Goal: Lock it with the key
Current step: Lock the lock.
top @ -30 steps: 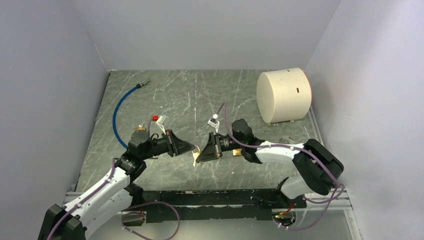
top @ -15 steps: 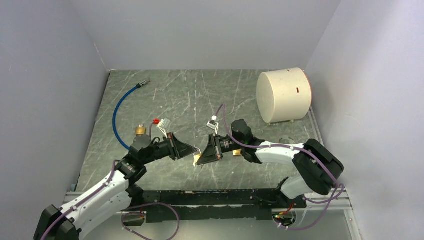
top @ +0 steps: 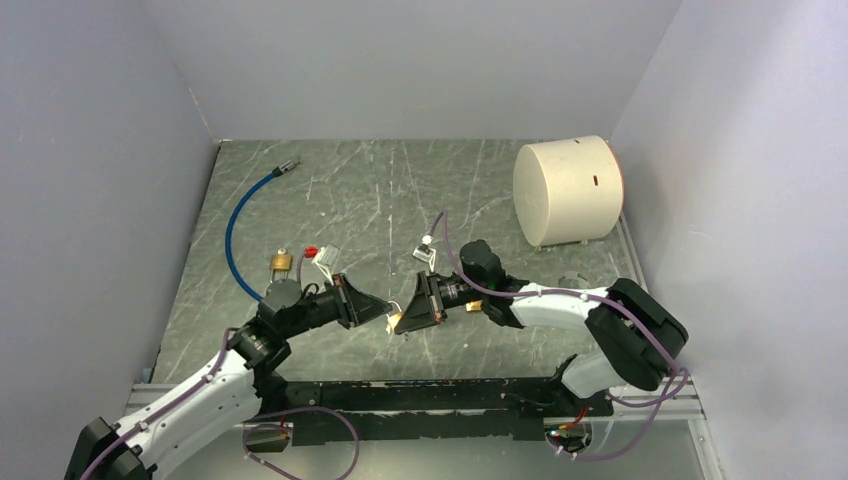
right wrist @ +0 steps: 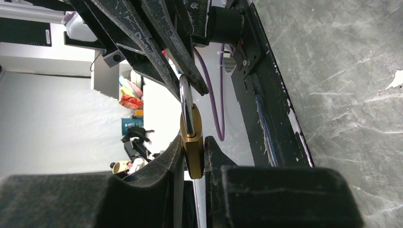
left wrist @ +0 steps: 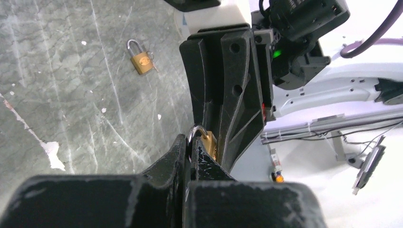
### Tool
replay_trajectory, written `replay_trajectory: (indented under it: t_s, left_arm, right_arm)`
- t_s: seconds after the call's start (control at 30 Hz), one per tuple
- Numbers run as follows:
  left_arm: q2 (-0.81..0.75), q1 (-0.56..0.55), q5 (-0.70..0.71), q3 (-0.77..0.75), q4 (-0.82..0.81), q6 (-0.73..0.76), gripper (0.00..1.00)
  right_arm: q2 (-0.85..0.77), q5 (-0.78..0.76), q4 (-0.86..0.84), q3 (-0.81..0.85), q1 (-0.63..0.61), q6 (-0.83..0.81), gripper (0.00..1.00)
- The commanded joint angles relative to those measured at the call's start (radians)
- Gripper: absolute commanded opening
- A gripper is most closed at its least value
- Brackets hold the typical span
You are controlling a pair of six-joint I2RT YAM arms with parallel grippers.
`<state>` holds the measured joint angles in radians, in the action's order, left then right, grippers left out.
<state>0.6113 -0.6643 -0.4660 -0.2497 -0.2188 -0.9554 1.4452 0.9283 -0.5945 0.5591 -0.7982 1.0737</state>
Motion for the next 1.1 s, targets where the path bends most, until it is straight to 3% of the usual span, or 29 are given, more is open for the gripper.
replay_trajectory:
  t_s: [0.0,0.07,0.17,0.73,1.07]
  left_arm:
    - [-0.012,-0.145,-0.375,0.078,-0.2,-0.175,0.03]
    - [-0.009,-0.165,-0.357,0.108,-0.281,-0.195,0.03]
    - [-0.016,-0.186,-0.348,0.076,-0.147,-0.136,0.03]
    - [0.057,-0.264,-0.326,0.068,-0.235,-0.137,0.02]
    - [0.03,-0.277,-0.289,0.093,-0.295,-0.167,0.03]
  right_arm:
    - [0.014,-0.429,-0.164,0.108,0.06,0.026,0.0]
    - [0.023,-0.431,-0.146,0.116,0.062,0.028,0.0]
    - [0.033,-0.426,-0.162,0.117,0.061,0.035,0.0]
    - [0.055,-0.412,-0.082,0.153,0.108,0.017,0.0]
    - [0.108,-0.359,-0.222,0.137,0.137,0.071,0.0]
